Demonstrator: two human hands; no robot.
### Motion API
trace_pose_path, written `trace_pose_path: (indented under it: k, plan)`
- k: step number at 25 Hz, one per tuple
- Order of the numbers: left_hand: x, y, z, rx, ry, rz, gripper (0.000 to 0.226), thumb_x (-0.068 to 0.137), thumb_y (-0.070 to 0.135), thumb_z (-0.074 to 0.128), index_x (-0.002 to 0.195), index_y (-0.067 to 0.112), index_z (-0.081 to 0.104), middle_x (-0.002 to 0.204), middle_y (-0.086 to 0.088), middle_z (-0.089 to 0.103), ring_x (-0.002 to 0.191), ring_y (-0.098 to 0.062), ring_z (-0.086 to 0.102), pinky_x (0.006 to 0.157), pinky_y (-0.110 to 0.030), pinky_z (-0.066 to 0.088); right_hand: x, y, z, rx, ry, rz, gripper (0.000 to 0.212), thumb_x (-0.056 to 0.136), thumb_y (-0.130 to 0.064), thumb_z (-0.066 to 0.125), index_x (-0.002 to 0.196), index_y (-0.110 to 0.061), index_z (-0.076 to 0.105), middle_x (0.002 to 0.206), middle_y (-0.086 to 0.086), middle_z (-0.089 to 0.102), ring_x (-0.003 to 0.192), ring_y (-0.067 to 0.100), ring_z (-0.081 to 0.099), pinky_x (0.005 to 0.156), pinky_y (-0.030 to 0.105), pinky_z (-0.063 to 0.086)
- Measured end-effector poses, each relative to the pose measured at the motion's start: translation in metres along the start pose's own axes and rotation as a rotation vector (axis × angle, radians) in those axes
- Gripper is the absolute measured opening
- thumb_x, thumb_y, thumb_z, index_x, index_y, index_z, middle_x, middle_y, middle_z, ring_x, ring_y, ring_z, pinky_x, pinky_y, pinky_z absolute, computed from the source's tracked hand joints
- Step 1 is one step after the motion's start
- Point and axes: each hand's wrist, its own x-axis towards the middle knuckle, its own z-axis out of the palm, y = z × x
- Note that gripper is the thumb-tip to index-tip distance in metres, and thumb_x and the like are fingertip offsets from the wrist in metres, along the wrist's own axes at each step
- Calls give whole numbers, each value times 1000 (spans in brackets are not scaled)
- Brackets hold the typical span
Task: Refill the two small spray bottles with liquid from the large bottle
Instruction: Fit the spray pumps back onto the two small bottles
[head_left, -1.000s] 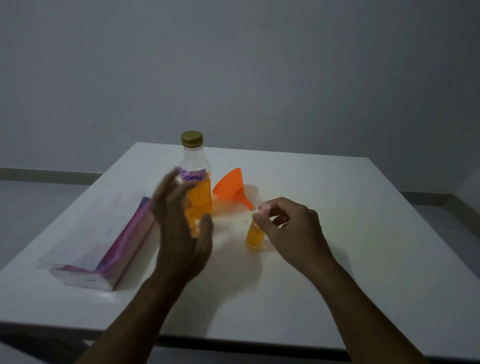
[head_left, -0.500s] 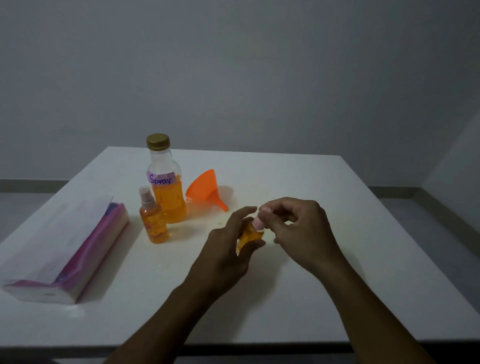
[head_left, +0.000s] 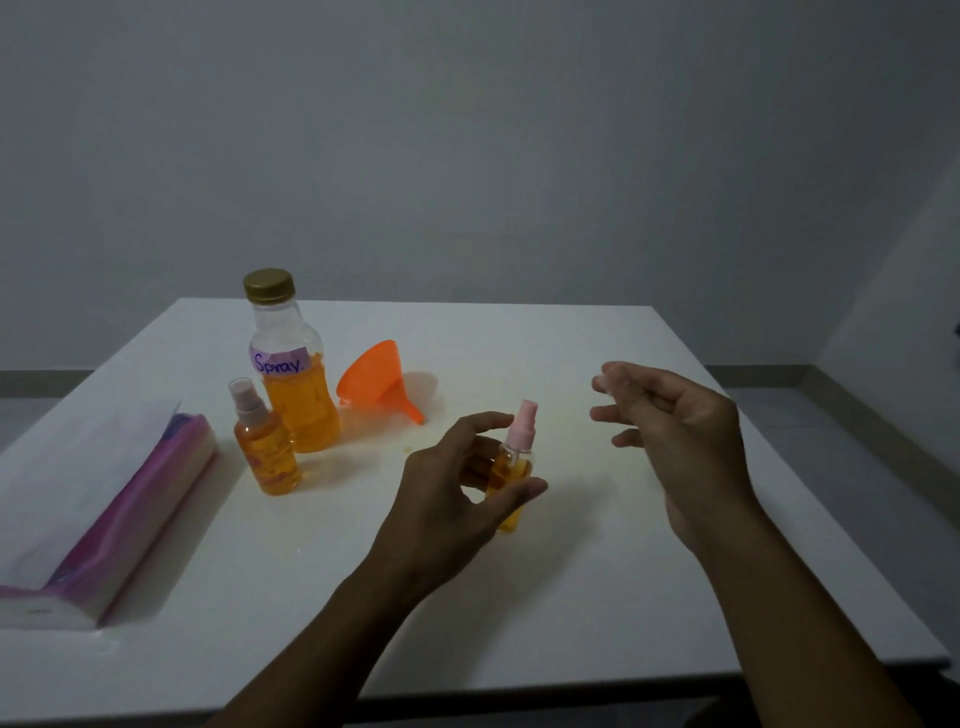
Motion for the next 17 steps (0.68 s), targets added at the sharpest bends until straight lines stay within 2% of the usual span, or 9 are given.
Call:
trace_pose_path:
  k: [5,9,11,13,15,17]
  plan:
    - [3,6,0,-1,28,34,59,71,50,76,123,36,53,95,18,65,84,-1,65,69,-13,54,2,5,-15,-7,11,28,20,91,-32,69,107,-22,74,95,-7,78,79,13,76,67,32,57]
    - [1,11,2,-2,-17,50,78,78,45,73,140,47,27,99,22,60,86,-2,65,71,-14,55,1,6,-17,-17,10,23,17,91,-30,68,105,-23,74,95,-7,78,78,13,76,66,31,58]
    - [0,11,3,44,-50,55,75,85,41,67,142,52,20,115,17,58,93,-5,63,76,-19,56,1,6,-17,-25,5,22,15,91,-31,69,103,-24,75,92,-8,78,77,12,76,67,32,59]
    - [-1,8,4,105,-64,54,64,92,38,56,142,49,18,140,14,45,112,-5,56,90,-20,51,1,6,-15,-26,-3,19,14,91,-31,69,102,-24,75,91,-8,78,76,12,76,68,33,59]
    - [-2,4,6,178,-53,61,54,97,35,44,143,42,16,151,14,32,124,5,40,98,-7,32,0,5,-15,-26,-4,20,17,90,-31,70,103,-22,75,91,-8,78,75,13,76,69,33,59]
    - [-2,3,9,232,-22,49,49,99,35,37,145,37,19,153,13,32,124,6,38,96,-5,25,0,4,-15,-20,-2,21,17,90,-31,70,103,-22,75,90,-8,78,75,14,76,69,34,59]
